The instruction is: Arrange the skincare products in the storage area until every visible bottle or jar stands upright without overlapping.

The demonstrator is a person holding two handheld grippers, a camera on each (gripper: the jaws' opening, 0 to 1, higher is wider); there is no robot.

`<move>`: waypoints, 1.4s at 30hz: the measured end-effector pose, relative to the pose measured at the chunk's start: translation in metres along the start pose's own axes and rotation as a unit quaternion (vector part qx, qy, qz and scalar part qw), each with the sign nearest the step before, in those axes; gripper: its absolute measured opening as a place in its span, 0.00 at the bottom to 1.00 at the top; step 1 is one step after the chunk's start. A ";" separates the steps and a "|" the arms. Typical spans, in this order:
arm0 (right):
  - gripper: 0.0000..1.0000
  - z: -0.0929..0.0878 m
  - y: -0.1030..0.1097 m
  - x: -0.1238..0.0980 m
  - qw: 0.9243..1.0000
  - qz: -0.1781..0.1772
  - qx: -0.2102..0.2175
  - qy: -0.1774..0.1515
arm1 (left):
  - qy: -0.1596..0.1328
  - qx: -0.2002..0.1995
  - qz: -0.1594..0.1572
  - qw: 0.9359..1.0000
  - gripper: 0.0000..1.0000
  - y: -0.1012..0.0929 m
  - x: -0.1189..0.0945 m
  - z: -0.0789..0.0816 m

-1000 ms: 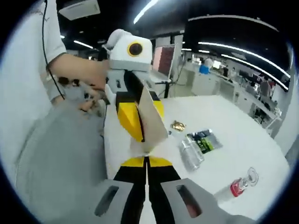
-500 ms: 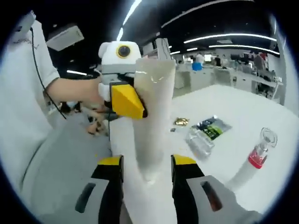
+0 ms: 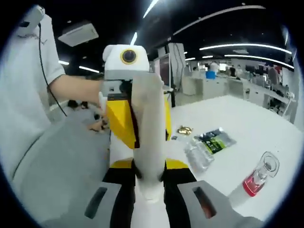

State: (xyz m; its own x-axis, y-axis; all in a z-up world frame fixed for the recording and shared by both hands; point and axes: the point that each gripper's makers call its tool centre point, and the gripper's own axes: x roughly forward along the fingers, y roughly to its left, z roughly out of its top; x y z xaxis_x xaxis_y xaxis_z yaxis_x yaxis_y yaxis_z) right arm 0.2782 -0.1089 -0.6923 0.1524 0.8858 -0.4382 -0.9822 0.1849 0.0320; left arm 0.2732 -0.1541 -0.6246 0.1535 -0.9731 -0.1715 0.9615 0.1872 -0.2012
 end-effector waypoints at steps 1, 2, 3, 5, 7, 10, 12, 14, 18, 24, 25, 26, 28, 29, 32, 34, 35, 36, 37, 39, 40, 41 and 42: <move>0.21 -0.005 -0.003 0.003 1.000 -0.001 -0.012 0.009 | 0.004 0.002 0.001 1.000 0.05 0.001 0.001 -0.002; 0.21 -0.008 -0.005 0.005 1.000 -0.001 -0.014 0.014 | 0.010 0.002 0.004 1.000 0.05 0.004 0.002 -0.006; 0.21 -0.010 -0.007 0.007 1.000 -0.001 -0.015 0.016 | 0.013 0.003 0.006 1.000 0.05 0.005 0.002 -0.008; 0.21 -0.016 -0.013 0.009 1.000 0.001 -0.018 0.021 | 0.022 0.004 0.011 1.000 0.05 0.011 0.005 -0.012; 0.22 -0.021 -0.017 0.010 0.999 -0.003 -0.025 0.029 | 0.031 0.005 0.017 0.999 0.06 0.017 0.008 -0.018; 0.22 -0.029 -0.025 0.012 0.999 -0.004 -0.030 0.039 | 0.042 -0.002 0.025 0.999 0.06 0.023 0.014 -0.023; 0.22 -0.032 -0.029 0.012 0.999 -0.004 -0.029 0.039 | 0.050 0.000 0.026 0.998 0.06 0.025 0.018 -0.025; 0.22 -0.035 -0.030 0.013 0.999 -0.005 -0.028 0.039 | 0.059 0.001 0.027 0.998 0.06 0.028 0.021 -0.027; 0.22 -0.045 -0.039 0.018 0.998 -0.013 -0.029 0.049 | 0.085 0.019 0.023 0.996 0.06 0.033 0.027 -0.036; 0.22 -0.055 -0.043 0.020 0.998 -0.016 -0.026 0.063 | 0.120 0.043 0.010 0.992 0.06 0.034 0.036 -0.046; 0.22 -0.054 -0.046 0.019 0.998 -0.018 -0.022 0.061 | 0.118 0.042 0.011 0.992 0.06 0.035 0.036 -0.044; 0.22 -0.054 -0.046 0.019 0.998 -0.018 -0.023 0.062 | 0.119 0.043 0.011 0.992 0.06 0.039 0.035 -0.045; 0.22 -0.054 -0.047 0.019 0.998 -0.018 -0.022 0.063 | 0.121 0.046 0.009 0.992 0.07 0.043 0.034 -0.045; 0.22 -0.054 -0.048 0.019 0.997 -0.020 -0.023 0.065 | 0.126 0.054 0.010 0.991 0.07 0.045 0.033 -0.046; 0.22 -0.054 -0.051 0.019 0.997 -0.019 -0.021 0.067 | 0.135 0.068 0.005 0.989 0.07 0.045 0.034 -0.045; 0.22 -0.054 -0.050 0.019 0.998 -0.020 -0.019 0.064 | 0.140 0.074 0.002 0.987 0.07 0.046 0.034 -0.046; 0.22 -0.054 -0.050 0.019 0.998 -0.021 -0.018 0.063 | 0.142 0.078 0.001 0.987 0.07 0.047 0.033 -0.046; 0.22 -0.054 -0.051 0.019 0.998 -0.021 -0.017 0.061 | 0.144 0.080 0.000 0.986 0.07 0.047 0.034 -0.046; 0.22 -0.054 -0.051 0.019 0.998 -0.023 -0.018 0.061 | 0.144 0.081 0.001 0.986 0.07 0.046 0.034 -0.045; 0.23 -0.054 -0.052 0.018 0.998 -0.025 -0.021 0.062 | 0.144 0.086 0.001 0.986 0.07 0.048 0.034 -0.045; 0.23 -0.054 -0.053 0.018 0.997 -0.029 -0.023 0.063 | 0.143 0.088 0.002 0.986 0.07 0.049 0.034 -0.045; 0.23 -0.053 -0.055 0.018 0.997 -0.033 -0.026 0.063 | 0.142 0.090 0.004 0.986 0.07 0.050 0.034 -0.045; 0.24 -0.053 -0.056 0.017 0.997 -0.038 -0.029 0.063 | 0.141 0.090 0.007 0.986 0.07 0.051 0.035 -0.044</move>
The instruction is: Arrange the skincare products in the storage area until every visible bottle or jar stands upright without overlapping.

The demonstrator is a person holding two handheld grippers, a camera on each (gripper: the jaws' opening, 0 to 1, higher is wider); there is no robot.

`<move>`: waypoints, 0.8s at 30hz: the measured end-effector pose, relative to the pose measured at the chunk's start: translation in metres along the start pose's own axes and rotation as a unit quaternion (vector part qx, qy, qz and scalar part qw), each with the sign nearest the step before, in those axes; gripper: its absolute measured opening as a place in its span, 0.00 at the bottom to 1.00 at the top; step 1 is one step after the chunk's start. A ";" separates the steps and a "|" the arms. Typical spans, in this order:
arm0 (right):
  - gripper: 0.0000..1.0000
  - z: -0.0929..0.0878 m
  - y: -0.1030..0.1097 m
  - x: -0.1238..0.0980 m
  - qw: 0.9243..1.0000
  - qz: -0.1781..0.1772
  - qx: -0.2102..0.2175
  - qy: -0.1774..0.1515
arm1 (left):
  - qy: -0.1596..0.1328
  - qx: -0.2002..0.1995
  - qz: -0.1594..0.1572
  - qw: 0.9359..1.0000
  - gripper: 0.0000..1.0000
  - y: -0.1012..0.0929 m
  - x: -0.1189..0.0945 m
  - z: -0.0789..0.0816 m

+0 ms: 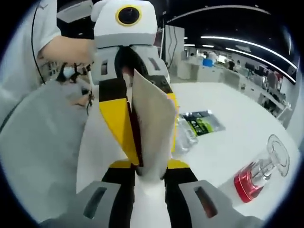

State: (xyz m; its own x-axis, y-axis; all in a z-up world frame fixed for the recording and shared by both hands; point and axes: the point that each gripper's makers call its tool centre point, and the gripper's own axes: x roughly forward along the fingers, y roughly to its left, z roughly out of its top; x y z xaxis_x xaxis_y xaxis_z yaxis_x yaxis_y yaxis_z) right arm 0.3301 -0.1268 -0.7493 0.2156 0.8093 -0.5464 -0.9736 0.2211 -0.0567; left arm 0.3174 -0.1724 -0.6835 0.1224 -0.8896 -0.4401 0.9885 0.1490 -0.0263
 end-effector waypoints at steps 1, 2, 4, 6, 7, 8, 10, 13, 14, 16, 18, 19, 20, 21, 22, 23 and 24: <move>0.25 0.000 -0.001 -0.001 1.000 -0.003 -0.001 0.000 | -0.001 -0.002 0.002 1.000 0.07 0.001 0.000 0.000; 0.25 0.000 -0.002 -0.002 1.000 -0.011 0.001 0.000 | -0.003 -0.001 0.005 1.000 0.07 0.003 0.001 0.001; 0.26 -0.003 -0.006 -0.007 1.000 -0.026 0.003 0.006 | -0.007 0.004 0.006 1.000 0.07 0.006 0.002 0.002; 0.30 -0.004 -0.006 -0.013 0.999 -0.039 0.017 0.004 | -0.011 0.008 0.007 1.000 0.06 0.011 0.004 0.003; 0.32 -0.006 -0.006 -0.015 0.999 -0.042 0.021 0.003 | -0.013 0.008 0.007 1.000 0.06 0.012 0.004 0.003; 0.35 -0.009 -0.005 -0.019 0.999 -0.048 0.025 0.003 | -0.017 0.009 0.006 1.000 0.06 0.014 0.005 0.004; 0.36 -0.016 -0.004 -0.024 0.998 -0.058 0.029 0.012 | -0.022 0.009 0.008 1.000 0.06 0.018 0.007 0.005; 0.37 -0.031 -0.003 -0.035 0.996 -0.073 0.046 0.021 | -0.030 0.008 0.010 0.999 0.06 0.024 0.011 0.008; 0.36 -0.033 -0.002 -0.037 0.996 -0.075 0.053 0.020 | -0.031 0.006 0.010 0.999 0.06 0.026 0.011 0.008; 0.36 -0.038 0.000 -0.043 0.994 -0.085 0.069 0.016 | -0.036 0.004 0.013 0.999 0.06 0.031 0.013 0.010; 0.37 -0.043 0.003 -0.048 0.992 -0.092 0.080 0.017 | -0.037 0.005 0.014 0.999 0.06 0.034 0.014 0.010; 0.37 -0.045 0.003 -0.049 0.992 -0.096 0.086 0.016 | -0.038 0.006 0.015 0.999 0.06 0.036 0.015 0.011; 0.38 -0.048 0.003 -0.051 0.991 -0.100 0.092 0.016 | -0.038 0.008 0.016 0.999 0.06 0.037 0.015 0.011; 0.38 -0.049 0.005 -0.053 0.990 -0.103 0.096 0.016 | -0.039 0.010 0.018 0.999 0.06 0.039 0.016 0.012; 0.37 -0.051 0.006 -0.054 0.989 -0.106 0.099 0.016 | -0.039 0.012 0.020 0.999 0.06 0.040 0.017 0.012; 0.37 -0.053 0.006 -0.055 0.988 -0.110 0.103 0.016 | -0.039 0.013 0.021 0.999 0.06 0.042 0.017 0.013; 0.37 -0.054 0.007 -0.057 0.988 -0.111 0.105 0.015 | -0.040 0.014 0.024 0.999 0.06 0.044 0.018 0.013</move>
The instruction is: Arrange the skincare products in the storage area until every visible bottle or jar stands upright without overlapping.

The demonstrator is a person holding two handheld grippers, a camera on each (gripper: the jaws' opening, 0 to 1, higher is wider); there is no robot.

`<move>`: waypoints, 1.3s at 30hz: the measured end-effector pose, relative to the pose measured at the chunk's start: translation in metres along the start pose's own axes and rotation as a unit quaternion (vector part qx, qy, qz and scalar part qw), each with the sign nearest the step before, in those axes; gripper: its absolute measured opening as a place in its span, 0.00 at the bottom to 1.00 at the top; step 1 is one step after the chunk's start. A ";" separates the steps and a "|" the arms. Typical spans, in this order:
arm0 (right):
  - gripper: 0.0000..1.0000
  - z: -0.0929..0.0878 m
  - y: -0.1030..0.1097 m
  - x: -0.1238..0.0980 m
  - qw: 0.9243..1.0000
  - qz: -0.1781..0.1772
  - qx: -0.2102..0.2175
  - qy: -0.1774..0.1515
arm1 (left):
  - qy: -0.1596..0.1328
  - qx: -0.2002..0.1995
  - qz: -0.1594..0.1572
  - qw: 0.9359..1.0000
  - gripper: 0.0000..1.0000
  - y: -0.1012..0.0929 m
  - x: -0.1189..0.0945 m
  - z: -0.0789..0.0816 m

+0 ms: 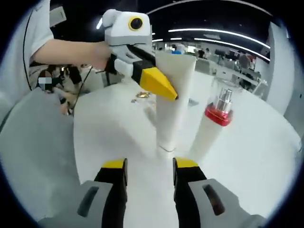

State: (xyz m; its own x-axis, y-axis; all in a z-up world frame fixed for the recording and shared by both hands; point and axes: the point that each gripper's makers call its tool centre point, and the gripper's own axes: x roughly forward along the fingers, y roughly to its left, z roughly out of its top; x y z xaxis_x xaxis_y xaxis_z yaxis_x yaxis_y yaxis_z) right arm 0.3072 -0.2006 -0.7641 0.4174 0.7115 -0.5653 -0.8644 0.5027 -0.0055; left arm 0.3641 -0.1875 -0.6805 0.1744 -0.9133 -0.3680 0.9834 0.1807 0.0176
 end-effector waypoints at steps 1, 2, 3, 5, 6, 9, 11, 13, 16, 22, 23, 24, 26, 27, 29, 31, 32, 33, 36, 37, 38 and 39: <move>0.37 -0.002 0.000 -0.001 1.000 -0.002 0.001 0.000 | 0.000 0.001 0.001 1.000 0.06 0.002 0.001 0.000; 0.37 -0.003 0.000 -0.002 1.000 -0.003 0.002 0.000 | 0.000 0.002 0.002 1.000 0.06 0.003 0.001 0.001; 0.37 -0.003 0.000 -0.004 1.000 -0.005 0.005 0.001 | -0.001 0.003 0.004 1.000 0.06 0.005 0.002 0.001; 0.39 -0.004 -0.001 -0.007 1.000 -0.010 0.012 0.000 | -0.002 0.004 0.008 1.000 0.06 0.009 0.003 0.001; 0.39 -0.005 -0.002 -0.009 1.000 -0.012 0.016 -0.001 | -0.003 0.005 0.008 1.000 0.06 0.011 0.003 0.002; 0.40 -0.007 -0.005 -0.013 1.000 -0.019 0.025 -0.002 | -0.006 0.004 0.010 1.000 0.06 0.016 0.005 0.002; 0.42 -0.008 -0.004 -0.015 0.999 -0.021 0.036 -0.002 | -0.009 0.004 0.012 1.000 0.06 0.020 0.006 0.003; 0.42 -0.010 -0.004 -0.017 0.999 -0.024 0.041 -0.002 | -0.012 0.006 0.013 1.000 0.06 0.021 0.008 0.004; 0.42 -0.013 -0.003 -0.019 0.999 -0.026 0.046 -0.001 | -0.015 0.007 0.014 1.000 0.06 0.024 0.009 0.005; 0.41 -0.015 0.000 -0.022 0.998 -0.029 0.052 -0.001 | -0.019 0.008 0.017 1.000 0.07 0.028 0.011 0.007; 0.42 -0.015 -0.001 -0.022 0.998 -0.030 0.054 -0.002 | -0.020 0.007 0.018 1.000 0.07 0.028 0.011 0.007; 0.42 -0.015 -0.002 -0.023 0.998 -0.032 0.057 -0.004 | -0.022 0.005 0.018 1.000 0.07 0.028 0.011 0.007; 0.42 -0.013 -0.003 -0.023 0.998 -0.034 0.060 -0.006 | -0.024 0.002 0.018 1.000 0.07 0.028 0.011 0.007; 0.42 -0.013 -0.003 -0.023 0.998 -0.034 0.061 -0.007 | -0.024 -0.001 0.019 1.000 0.07 0.028 0.011 0.007; 0.41 -0.011 -0.003 -0.023 0.997 -0.034 0.062 -0.007 | -0.024 -0.010 0.022 0.999 0.07 0.029 0.010 0.008; 0.42 -0.010 -0.004 -0.023 0.998 -0.034 0.061 -0.007 | -0.027 -0.015 0.023 0.999 0.07 0.032 0.010 0.007; 0.42 -0.009 -0.004 -0.023 0.998 -0.035 0.060 -0.008 | -0.028 -0.016 0.023 0.999 0.07 0.032 0.010 0.007; 0.42 -0.008 -0.004 -0.024 0.997 -0.035 0.061 -0.008 | -0.029 -0.017 0.024 0.999 0.07 0.032 0.010 0.008; 0.43 -0.005 -0.003 -0.025 0.997 -0.036 0.063 -0.010 | -0.038 -0.025 0.030 0.998 0.10 0.035 0.008 0.012; 0.43 -0.005 -0.003 -0.025 0.997 -0.037 0.064 -0.010 | -0.039 -0.025 0.033 0.998 0.12 0.035 0.007 0.013; 0.43 -0.004 -0.002 -0.026 0.997 -0.037 0.066 -0.010 | -0.039 -0.027 0.035 0.998 0.13 0.036 0.006 0.012; 0.44 -0.003 -0.002 -0.026 0.997 -0.038 0.067 -0.010 | -0.038 -0.029 0.037 0.998 0.13 0.038 0.004 0.012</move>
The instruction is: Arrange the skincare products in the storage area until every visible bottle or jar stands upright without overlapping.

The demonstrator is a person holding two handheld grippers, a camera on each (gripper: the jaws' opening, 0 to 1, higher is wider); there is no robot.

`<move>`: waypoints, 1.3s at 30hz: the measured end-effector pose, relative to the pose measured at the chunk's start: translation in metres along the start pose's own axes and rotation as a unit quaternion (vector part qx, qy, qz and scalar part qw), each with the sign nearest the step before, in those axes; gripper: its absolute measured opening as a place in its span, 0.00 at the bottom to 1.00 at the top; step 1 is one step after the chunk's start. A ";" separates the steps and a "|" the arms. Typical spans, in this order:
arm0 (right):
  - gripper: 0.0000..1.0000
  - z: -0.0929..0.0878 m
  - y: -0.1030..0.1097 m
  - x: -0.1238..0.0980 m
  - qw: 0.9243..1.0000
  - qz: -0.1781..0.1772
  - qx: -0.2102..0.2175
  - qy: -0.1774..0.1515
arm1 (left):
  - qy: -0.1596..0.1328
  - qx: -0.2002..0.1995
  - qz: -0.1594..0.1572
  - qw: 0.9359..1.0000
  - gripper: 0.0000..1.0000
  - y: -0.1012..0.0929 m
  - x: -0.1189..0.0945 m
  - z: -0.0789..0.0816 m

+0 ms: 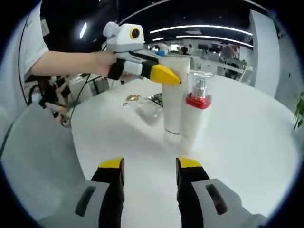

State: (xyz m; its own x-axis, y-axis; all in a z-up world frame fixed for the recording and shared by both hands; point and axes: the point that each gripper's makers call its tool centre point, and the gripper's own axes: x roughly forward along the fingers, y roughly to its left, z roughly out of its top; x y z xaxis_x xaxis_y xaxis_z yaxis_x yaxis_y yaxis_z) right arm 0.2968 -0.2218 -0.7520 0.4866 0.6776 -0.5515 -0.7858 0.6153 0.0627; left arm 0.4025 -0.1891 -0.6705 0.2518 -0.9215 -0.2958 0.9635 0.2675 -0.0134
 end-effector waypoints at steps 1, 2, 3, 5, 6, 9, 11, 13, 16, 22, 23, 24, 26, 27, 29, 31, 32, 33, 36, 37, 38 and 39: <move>0.44 0.001 0.001 0.000 1.000 -0.001 0.002 0.000 | 0.000 -0.001 0.001 1.000 0.14 -0.001 -0.001 0.001; 0.45 0.002 0.001 -0.001 1.000 -0.001 0.004 -0.002 | 0.000 -0.002 0.004 1.000 0.14 -0.001 -0.003 0.001; 0.46 0.005 0.003 -0.001 1.000 0.000 0.005 -0.004 | -0.001 -0.003 0.006 1.000 0.16 -0.003 -0.005 0.002; 0.45 0.007 0.006 -0.002 1.000 0.001 0.006 -0.005 | -0.006 -0.013 0.017 1.000 0.21 -0.001 -0.009 0.003; 0.46 0.008 0.007 -0.002 1.000 0.002 0.006 -0.005 | -0.009 -0.018 0.020 1.000 0.25 -0.001 -0.010 0.003; 0.48 0.014 0.014 -0.002 1.000 0.007 0.007 -0.011 | -0.010 -0.023 0.039 0.999 0.34 0.005 -0.021 0.001; 0.49 0.018 0.018 -0.001 1.000 0.011 0.007 -0.016 | -0.005 -0.031 0.049 0.998 0.35 -0.001 -0.030 -0.001; 0.51 0.020 0.021 -0.001 1.000 0.014 0.008 -0.018 | -0.004 -0.035 0.062 0.997 0.36 -0.006 -0.042 -0.002; 0.52 0.027 0.024 -0.002 1.000 0.016 0.006 -0.022 | 0.001 -0.045 0.074 0.996 0.42 -0.010 -0.056 -0.007; 0.58 0.036 0.029 -0.007 0.999 0.012 0.010 -0.032 | 0.016 -0.062 0.102 0.993 0.49 -0.023 -0.083 -0.019; 0.59 0.035 0.030 -0.009 0.999 0.011 0.010 -0.029 | 0.020 -0.071 0.108 0.991 0.51 -0.026 -0.087 -0.022; 0.61 0.036 0.031 -0.009 1.000 0.010 0.010 -0.028 | 0.022 -0.074 0.112 0.991 0.52 -0.029 -0.090 -0.024; 0.63 0.035 0.032 -0.013 1.000 0.007 0.012 -0.027 | 0.024 -0.077 0.118 0.990 0.54 -0.037 -0.097 -0.027; 0.65 0.035 0.033 -0.014 0.999 0.006 0.016 -0.028 | 0.027 -0.082 0.122 0.989 0.55 -0.041 -0.101 -0.030; 0.67 0.036 0.035 -0.017 0.999 0.004 0.025 -0.031 | 0.030 -0.087 0.127 0.988 0.57 -0.045 -0.107 -0.033; 0.68 0.034 0.036 -0.018 0.999 0.001 0.031 -0.032 | 0.032 -0.095 0.135 0.986 0.59 -0.053 -0.115 -0.037; 0.69 0.033 0.037 -0.019 0.999 0.001 0.036 -0.032 | 0.032 -0.102 0.141 0.984 0.61 -0.057 -0.119 -0.039; 0.69 0.032 0.038 -0.020 0.999 0.001 0.041 -0.030 | 0.032 -0.105 0.145 0.983 0.62 -0.056 -0.124 -0.041; 0.70 0.029 0.039 -0.022 0.999 -0.001 0.048 -0.025 | 0.029 -0.118 0.161 0.979 0.66 -0.063 -0.134 -0.045; 0.71 0.028 0.040 -0.023 0.998 -0.002 0.050 -0.024 | 0.029 -0.123 0.167 0.978 0.68 -0.064 -0.140 -0.047; 0.71 0.028 0.040 -0.023 0.998 -0.002 0.051 -0.024 | 0.029 -0.124 0.169 0.977 0.69 -0.065 -0.141 -0.047; 0.72 0.027 0.043 -0.023 0.998 0.000 0.058 -0.022 | 0.029 -0.130 0.176 0.975 0.69 -0.071 -0.145 -0.049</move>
State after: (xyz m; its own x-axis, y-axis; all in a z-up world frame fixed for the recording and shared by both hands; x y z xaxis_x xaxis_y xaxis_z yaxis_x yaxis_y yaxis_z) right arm 0.2626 -0.2000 -0.7140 0.5043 0.6935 -0.5145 -0.7381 0.6554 0.1601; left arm 0.2930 -0.0603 -0.6735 0.5504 -0.7438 -0.3793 0.7605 0.6341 -0.1399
